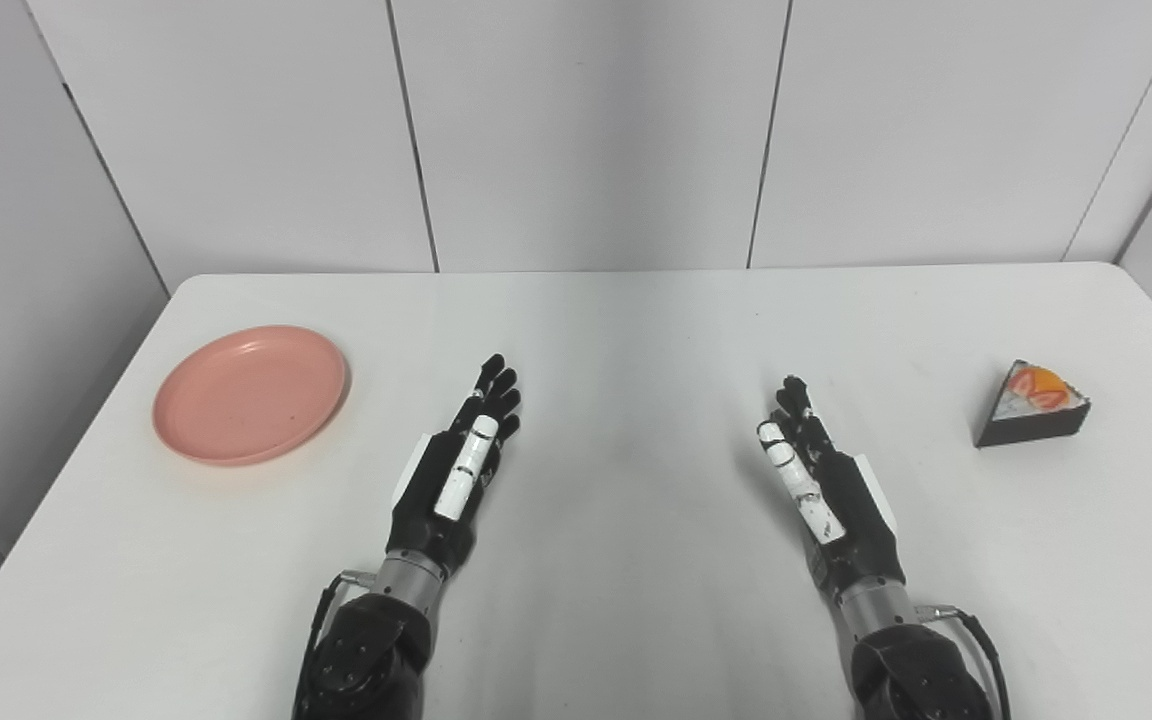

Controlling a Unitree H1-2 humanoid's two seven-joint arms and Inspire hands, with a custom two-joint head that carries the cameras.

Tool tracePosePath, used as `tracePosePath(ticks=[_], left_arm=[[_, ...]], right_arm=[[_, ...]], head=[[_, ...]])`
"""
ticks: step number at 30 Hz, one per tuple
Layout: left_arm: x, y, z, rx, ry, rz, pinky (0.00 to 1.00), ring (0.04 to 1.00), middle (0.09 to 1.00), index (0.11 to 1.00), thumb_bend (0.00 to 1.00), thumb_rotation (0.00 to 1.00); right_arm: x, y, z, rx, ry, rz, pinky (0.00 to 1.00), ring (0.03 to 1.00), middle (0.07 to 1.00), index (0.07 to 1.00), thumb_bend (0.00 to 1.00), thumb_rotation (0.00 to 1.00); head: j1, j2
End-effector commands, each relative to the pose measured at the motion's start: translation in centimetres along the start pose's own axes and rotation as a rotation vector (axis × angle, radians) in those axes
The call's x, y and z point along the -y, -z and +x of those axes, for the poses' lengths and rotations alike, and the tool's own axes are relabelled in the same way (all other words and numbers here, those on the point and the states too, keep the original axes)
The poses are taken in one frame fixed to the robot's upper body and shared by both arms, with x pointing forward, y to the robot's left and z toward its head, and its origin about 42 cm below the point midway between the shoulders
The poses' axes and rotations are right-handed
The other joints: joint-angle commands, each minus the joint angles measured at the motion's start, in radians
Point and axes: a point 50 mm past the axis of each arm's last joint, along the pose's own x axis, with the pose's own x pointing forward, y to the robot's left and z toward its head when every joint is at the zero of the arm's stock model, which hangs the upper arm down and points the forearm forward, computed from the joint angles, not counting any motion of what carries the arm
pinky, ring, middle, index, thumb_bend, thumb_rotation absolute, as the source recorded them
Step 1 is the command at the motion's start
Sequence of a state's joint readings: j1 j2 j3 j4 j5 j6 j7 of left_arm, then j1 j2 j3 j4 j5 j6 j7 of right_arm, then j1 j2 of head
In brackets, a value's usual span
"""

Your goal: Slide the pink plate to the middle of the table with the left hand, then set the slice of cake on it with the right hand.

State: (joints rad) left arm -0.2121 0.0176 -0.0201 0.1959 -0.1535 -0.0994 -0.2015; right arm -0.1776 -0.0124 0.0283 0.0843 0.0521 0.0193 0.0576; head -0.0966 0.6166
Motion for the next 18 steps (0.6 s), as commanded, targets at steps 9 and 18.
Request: tracePosePath(ticks=[9,18], left_arm=[[0.5,1.4,-0.7,0.019,-0.020,0.006,1.00,1.000,1.000,1.000,0.59,1.00],[2.3,0.7,-0.5,-0.007,-0.102,0.017,1.00,1.000,1.000,1.000,0.55,1.00]], right_arm=[[0.0,0.0,-0.1,0.031,0.036,0.068,0.98,0.981,0.988,0.982,0.52,0.91],[0.0,0.0,-0.1,0.091,0.103,0.142,0.99,0.968,0.972,0.955,0.56,0.81]], head=[[0.006,-0.009],[0.006,-0.013]])
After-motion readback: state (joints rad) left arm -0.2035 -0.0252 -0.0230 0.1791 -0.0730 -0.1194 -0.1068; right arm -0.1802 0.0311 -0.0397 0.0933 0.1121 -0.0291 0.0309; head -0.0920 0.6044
